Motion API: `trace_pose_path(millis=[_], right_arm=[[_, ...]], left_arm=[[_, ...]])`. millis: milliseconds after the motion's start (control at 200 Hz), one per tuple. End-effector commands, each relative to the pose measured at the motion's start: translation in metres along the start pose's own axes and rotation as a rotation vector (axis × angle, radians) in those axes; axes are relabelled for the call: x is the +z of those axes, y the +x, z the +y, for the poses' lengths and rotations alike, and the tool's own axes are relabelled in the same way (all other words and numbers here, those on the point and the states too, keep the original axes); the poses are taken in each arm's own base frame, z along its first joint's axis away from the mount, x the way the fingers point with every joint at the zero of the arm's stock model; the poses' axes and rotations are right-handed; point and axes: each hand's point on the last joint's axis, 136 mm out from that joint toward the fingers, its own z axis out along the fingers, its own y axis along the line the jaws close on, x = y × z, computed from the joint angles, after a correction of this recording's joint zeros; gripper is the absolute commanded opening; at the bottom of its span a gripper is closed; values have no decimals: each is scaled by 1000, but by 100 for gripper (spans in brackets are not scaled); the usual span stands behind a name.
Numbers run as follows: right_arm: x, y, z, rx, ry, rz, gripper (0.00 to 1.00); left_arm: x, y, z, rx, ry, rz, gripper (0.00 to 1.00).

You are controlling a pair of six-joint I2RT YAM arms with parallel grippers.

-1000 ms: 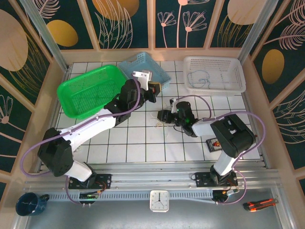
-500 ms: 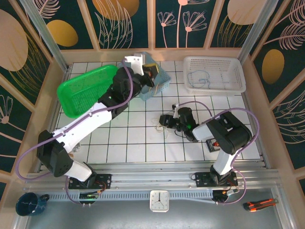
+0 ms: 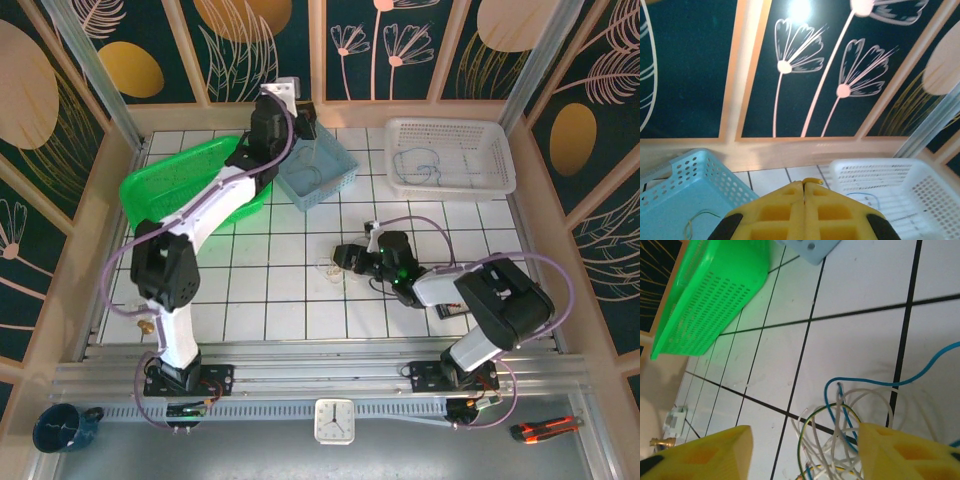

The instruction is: Untangle the cables

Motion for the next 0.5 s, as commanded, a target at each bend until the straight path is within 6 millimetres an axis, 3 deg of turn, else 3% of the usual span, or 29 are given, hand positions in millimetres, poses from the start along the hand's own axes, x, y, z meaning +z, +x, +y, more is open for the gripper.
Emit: trace_pose_path(millis=[0,165,225,330,495], right_arm=[[-3,-25,12,-63,35,-42,64],[-14,-55,27,-101,40,-100,68],[-20,-64,31,-107,41,-120,69],[-33,-73,31,-115,63,-143,69],[-47,-76,24,-141,117,-164,71]], left_arm=[[26,13,16,39,-40,46,0],[61,39,42,73,-114,110,3],[68,42,46,81,-129,125,18],[73,38,44,91,-131,139,53],[66,19,34,104,-110,132,91]])
